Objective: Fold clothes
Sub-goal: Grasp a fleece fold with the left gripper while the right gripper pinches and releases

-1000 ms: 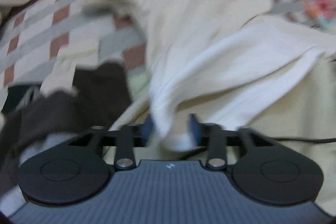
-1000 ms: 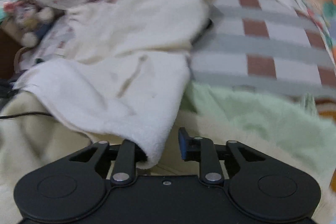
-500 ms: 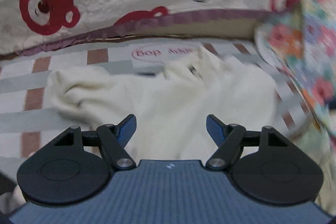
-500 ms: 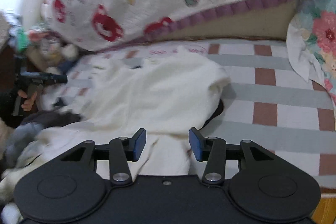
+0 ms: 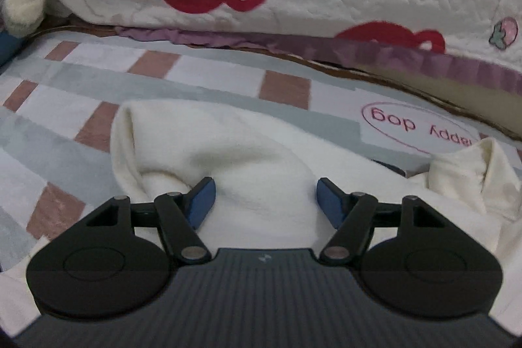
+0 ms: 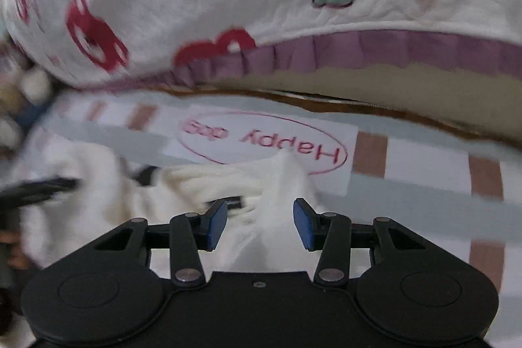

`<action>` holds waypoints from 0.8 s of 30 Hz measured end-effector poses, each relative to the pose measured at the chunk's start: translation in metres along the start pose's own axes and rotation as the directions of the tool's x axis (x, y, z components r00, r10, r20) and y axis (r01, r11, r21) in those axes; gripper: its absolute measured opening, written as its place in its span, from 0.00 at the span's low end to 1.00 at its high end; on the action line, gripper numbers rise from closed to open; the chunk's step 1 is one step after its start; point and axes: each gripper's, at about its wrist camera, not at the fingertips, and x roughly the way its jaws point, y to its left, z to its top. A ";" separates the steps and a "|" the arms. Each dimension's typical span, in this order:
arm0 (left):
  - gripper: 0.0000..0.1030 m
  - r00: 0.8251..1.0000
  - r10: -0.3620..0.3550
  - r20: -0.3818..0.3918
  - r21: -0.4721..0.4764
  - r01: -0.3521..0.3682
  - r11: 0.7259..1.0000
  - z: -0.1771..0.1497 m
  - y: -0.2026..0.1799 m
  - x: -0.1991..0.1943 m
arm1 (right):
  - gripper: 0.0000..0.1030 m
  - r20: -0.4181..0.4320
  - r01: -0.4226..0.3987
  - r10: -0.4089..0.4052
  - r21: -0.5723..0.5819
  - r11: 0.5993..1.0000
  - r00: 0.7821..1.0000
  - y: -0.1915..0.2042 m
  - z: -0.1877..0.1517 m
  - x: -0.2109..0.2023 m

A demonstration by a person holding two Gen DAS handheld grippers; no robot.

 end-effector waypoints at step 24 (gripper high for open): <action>0.58 0.988 -0.098 0.117 -0.142 0.115 0.983 -0.043 0.033 0.027 | 0.15 0.225 0.170 -0.154 -0.053 0.984 0.962 0.031 -0.016 0.014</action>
